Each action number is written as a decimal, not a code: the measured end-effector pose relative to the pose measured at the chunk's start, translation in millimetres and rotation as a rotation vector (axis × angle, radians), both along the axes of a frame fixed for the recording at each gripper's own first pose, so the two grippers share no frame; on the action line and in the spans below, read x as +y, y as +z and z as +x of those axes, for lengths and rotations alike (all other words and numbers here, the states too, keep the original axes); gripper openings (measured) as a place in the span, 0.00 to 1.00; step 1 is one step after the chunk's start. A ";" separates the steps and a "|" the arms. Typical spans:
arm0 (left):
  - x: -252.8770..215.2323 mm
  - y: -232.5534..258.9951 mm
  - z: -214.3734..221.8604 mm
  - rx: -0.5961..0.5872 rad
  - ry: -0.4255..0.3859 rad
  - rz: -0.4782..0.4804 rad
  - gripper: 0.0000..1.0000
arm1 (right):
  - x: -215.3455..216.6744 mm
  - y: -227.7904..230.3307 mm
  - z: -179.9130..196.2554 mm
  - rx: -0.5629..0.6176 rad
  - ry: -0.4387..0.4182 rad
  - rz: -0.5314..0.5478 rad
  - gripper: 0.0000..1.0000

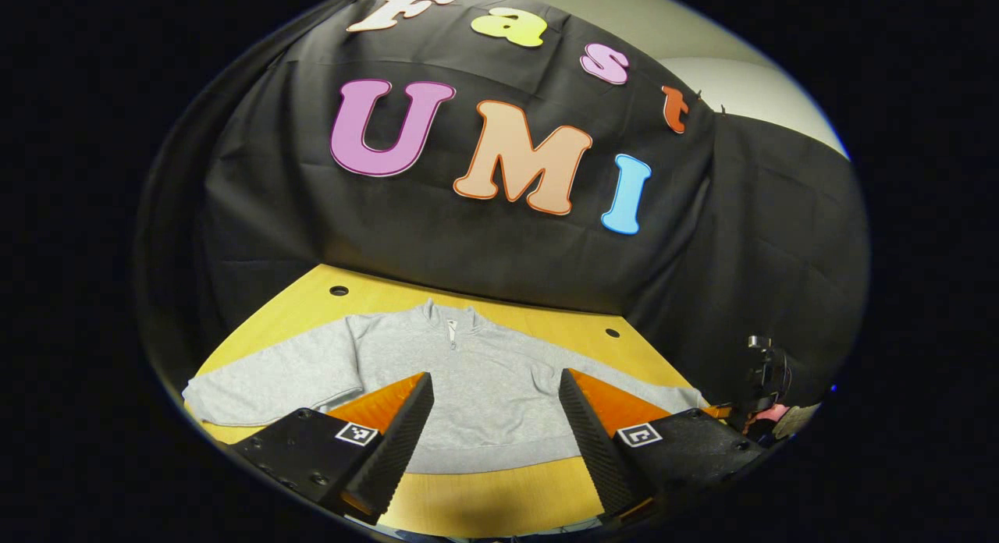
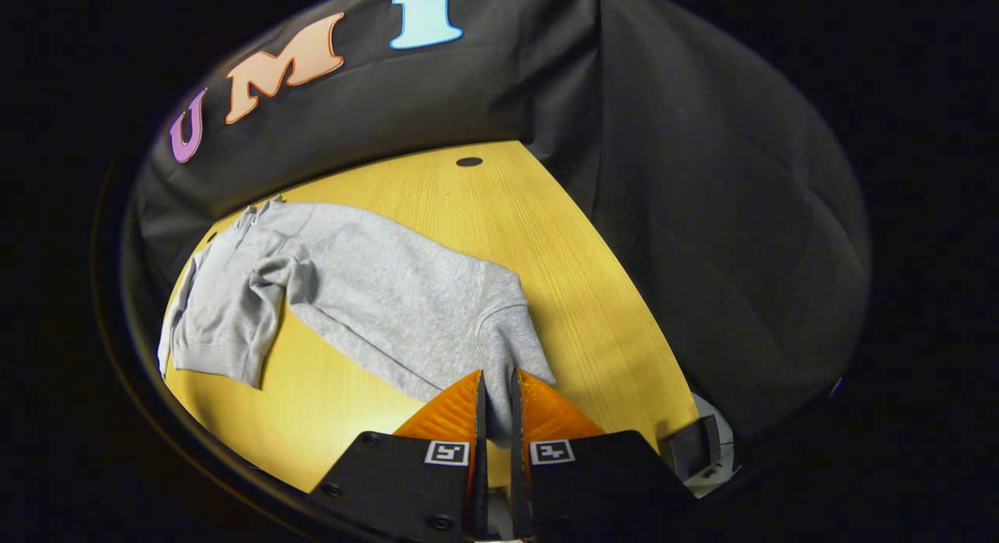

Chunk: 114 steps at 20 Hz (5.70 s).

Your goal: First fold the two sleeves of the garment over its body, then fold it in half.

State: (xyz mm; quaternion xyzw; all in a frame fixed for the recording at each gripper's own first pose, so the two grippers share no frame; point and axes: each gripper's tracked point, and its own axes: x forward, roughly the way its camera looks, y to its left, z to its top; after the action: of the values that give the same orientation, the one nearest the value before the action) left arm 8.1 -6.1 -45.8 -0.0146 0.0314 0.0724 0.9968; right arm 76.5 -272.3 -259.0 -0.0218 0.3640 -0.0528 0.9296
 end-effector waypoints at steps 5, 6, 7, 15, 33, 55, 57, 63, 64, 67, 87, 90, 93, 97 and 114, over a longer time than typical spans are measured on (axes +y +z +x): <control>24.9 3.3 -5.7 0.021 -0.088 -0.007 0.94 | 48.5 38.7 -9.5 -0.084 -0.032 -0.008 0.14; 33.1 3.6 -6.7 0.028 -0.097 -0.006 0.95 | 61.1 46.1 -9.4 -0.100 -0.032 -0.012 0.14; 41.1 5.5 -8.1 0.032 -0.104 -0.005 0.95 | 75.7 51.9 -9.1 -0.115 -0.030 -0.010 0.14; 109.9 5.3 -26.4 0.057 -0.090 0.001 0.95 | 215.3 83.4 16.5 -0.193 0.085 0.062 0.14; 233.0 -21.0 -89.3 0.055 0.157 -0.109 0.95 | 603.0 84.7 102.1 -0.183 0.536 0.372 0.13; 375.4 -145.1 -188.0 0.293 0.582 -0.141 0.96 | 702.0 16.2 83.3 0.037 0.778 0.288 0.44; 376.2 -154.6 -186.5 0.319 0.584 -0.152 0.95 | 696.0 26.2 80.7 0.021 0.786 0.267 0.72; 383.8 -170.6 -190.1 0.352 0.613 -0.170 0.96 | 668.3 64.6 75.0 -0.095 0.796 0.168 0.98; 385.6 -171.0 -189.6 0.357 0.615 -0.157 0.95 | 663.6 68.8 72.7 -0.102 0.797 0.164 0.98; 386.7 -176.8 -192.2 0.409 0.619 -0.078 0.89 | 645.6 82.1 66.8 -0.119 0.789 0.153 0.98; 377.0 -167.3 -159.2 0.446 0.510 -0.098 0.01 | 476.3 148.0 50.5 -0.187 0.602 0.085 0.98; 355.8 -157.4 -143.0 0.403 0.470 -0.181 0.02 | 460.0 144.8 52.9 -0.181 0.570 0.076 0.97; 328.8 -129.6 -118.1 0.320 0.416 -0.244 0.01 | 442.6 148.1 52.0 -0.183 0.550 0.075 0.98; 281.1 -85.8 -75.6 0.244 0.285 -0.276 0.01 | 420.8 154.0 57.8 -0.184 0.529 0.085 0.94; 48.4 5.1 106.8 0.153 -0.239 0.009 0.01 | 280.7 162.8 70.3 -0.191 0.425 0.092 0.94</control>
State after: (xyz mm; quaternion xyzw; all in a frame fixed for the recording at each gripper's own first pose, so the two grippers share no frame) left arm 114.9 42.3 -40.6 -0.0008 0.1084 -0.0459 0.9930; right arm 146.8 8.4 -96.2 -0.0504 0.2638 0.1588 0.9501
